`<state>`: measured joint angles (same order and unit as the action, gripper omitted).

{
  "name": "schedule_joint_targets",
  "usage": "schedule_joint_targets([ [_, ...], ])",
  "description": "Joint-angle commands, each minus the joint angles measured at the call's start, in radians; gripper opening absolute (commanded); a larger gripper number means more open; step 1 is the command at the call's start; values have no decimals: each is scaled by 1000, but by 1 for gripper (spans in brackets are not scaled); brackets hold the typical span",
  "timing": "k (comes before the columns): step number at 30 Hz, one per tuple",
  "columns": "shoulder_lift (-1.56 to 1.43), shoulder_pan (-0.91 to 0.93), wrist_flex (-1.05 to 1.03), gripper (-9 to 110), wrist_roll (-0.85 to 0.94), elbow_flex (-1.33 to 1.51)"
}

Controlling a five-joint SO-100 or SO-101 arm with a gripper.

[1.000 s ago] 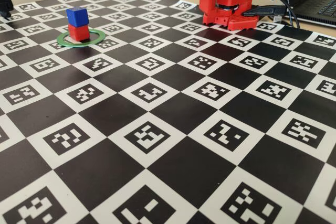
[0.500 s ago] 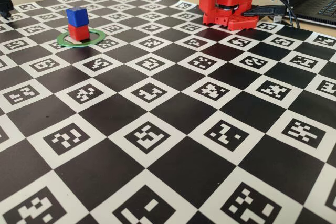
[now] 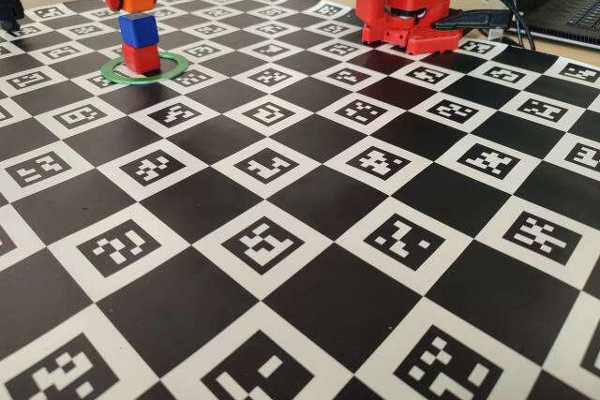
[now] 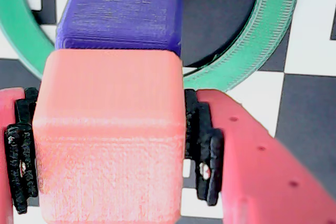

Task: Grab the red cube then put it in the green circle then put the blue cube on top and finally the orange cube on top

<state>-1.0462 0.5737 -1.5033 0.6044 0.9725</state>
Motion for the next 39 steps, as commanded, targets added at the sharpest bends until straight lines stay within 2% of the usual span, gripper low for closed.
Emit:
schedule_joint_targets([
  [1,-49,12,12,3,-9,-14],
  [22,-63,11,26,9,-28,9],
  [30,-67,17,34,17,-28,17],
  [36,-72,20,35,31,-40,17],
  [39,-74,20,35,33,-43,18],
])
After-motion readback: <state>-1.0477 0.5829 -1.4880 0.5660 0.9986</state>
